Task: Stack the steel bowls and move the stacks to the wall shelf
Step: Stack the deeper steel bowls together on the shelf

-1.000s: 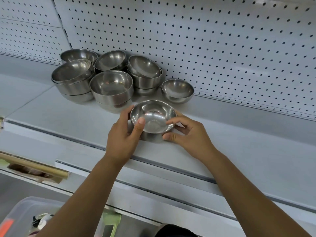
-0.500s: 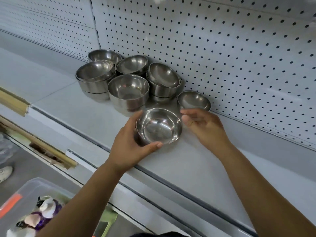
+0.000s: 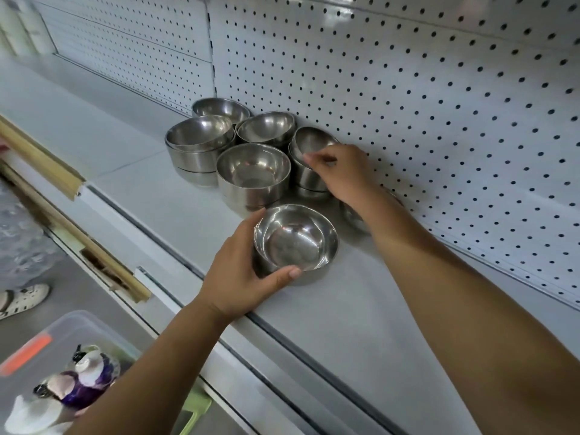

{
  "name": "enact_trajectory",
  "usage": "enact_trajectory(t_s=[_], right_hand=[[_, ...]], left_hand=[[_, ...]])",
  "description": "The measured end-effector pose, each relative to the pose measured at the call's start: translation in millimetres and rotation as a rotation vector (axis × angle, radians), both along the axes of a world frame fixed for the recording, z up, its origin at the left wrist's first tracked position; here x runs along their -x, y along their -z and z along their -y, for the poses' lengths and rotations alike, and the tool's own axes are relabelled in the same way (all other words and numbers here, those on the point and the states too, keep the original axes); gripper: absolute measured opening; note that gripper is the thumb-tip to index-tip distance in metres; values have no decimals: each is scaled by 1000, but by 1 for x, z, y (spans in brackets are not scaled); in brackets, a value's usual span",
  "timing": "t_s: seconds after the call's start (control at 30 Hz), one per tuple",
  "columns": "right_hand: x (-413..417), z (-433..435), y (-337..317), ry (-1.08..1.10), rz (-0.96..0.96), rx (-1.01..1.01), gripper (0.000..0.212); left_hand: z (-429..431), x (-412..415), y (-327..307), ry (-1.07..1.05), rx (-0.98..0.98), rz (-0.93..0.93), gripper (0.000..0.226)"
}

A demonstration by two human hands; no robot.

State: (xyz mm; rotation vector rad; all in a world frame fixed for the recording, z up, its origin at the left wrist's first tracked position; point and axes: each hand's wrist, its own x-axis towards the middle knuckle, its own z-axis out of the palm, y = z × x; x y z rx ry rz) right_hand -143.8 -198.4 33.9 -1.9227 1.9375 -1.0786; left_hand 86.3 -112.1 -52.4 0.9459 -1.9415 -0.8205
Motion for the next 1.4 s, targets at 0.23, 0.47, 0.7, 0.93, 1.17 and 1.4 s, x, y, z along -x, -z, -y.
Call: enact_trajectory(t_s=[0.23, 0.47, 0.7, 0.93, 1.17, 1.4], right_hand=[[-6, 14, 6, 17, 22, 12, 48], [-4, 5, 2, 97, 119, 159, 35], [7, -41, -12, 158, 168, 396, 36], [20, -127, -6, 273, 156, 458, 23], [28, -199, 34, 500, -156, 491, 20], [18, -222, 67, 666, -275, 202, 25]], left_hand=[[1, 1, -2, -3, 3, 25, 105], [2, 1, 2, -27, -6, 42, 99], [3, 2, 3, -20, -14, 42, 96], [1, 1, 7, -43, -70, -20, 95], [2, 2, 5, -26, -109, -21, 99], [3, 2, 4, -23, -110, -12, 103]])
